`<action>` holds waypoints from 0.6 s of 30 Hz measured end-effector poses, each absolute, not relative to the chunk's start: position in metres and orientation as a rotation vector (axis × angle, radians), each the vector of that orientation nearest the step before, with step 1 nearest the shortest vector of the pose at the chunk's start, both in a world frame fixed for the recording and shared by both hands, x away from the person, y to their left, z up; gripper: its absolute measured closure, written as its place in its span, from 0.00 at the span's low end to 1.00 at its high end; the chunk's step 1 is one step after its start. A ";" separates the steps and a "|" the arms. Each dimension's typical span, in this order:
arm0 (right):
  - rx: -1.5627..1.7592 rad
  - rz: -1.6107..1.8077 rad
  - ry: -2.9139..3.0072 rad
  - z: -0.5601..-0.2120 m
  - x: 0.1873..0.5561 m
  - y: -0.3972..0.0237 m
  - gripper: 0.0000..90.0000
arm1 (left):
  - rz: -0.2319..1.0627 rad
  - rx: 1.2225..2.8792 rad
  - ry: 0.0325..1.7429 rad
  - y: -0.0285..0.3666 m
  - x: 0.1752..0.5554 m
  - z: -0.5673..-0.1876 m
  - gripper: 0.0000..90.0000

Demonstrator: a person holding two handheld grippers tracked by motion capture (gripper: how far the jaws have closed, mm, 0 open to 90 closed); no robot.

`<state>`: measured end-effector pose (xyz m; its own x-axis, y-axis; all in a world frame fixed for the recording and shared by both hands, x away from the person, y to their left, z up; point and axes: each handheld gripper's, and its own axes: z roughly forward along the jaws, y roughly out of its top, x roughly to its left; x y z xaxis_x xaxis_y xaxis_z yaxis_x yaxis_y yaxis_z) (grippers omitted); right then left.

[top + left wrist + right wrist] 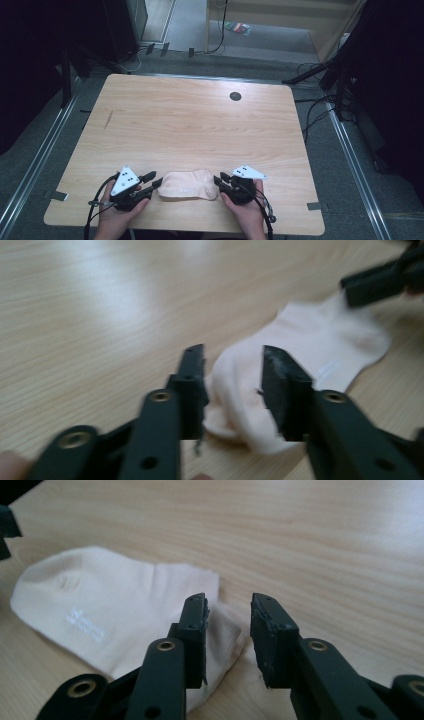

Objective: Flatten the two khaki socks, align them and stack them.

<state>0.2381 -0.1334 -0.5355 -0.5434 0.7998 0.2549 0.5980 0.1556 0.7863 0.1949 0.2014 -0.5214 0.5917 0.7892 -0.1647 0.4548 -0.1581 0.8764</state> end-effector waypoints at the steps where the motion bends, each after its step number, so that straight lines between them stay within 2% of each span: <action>1: 1.368 1.355 2.188 -0.533 0.237 -0.134 0.78 | 0.369 1.790 1.012 0.203 0.197 -0.521 0.88; 2: 1.368 1.355 2.188 -0.533 0.237 -0.134 0.78 | 0.369 1.790 1.012 0.203 0.197 -0.521 0.93; 3: 1.362 1.386 2.168 -0.530 0.235 -0.134 0.82 | 0.326 1.806 1.012 0.203 0.200 -0.524 0.93; 4: 1.344 1.437 2.165 -0.526 0.230 -0.129 0.92 | 0.316 1.826 1.028 0.201 0.202 -0.527 0.98; 6: 1.322 1.455 2.222 -0.528 0.228 -0.118 0.97 | 0.275 1.855 1.092 0.196 0.209 -0.536 0.99; 10: 1.260 1.377 2.331 -0.538 0.228 -0.096 1.00 | 0.264 1.893 1.104 0.191 0.216 -0.542 0.98; 12: 1.314 1.285 2.388 -0.549 0.233 -0.088 1.00 | 0.304 2.002 1.096 0.183 0.217 -0.551 0.97; 15: 1.326 1.283 2.392 -0.551 0.235 -0.090 1.00 | 0.317 2.005 1.096 0.183 0.216 -0.550 0.96; 18: 1.324 1.270 2.386 -0.548 0.232 -0.094 0.99 | 0.275 1.886 1.121 0.195 0.216 -0.545 0.93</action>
<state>0.2324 -0.0939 -0.5482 -0.6060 0.7499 0.2653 0.6387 0.2599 0.7242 0.2162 0.1946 -0.5446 0.5644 0.7906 -0.2374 0.5914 -0.1867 0.7845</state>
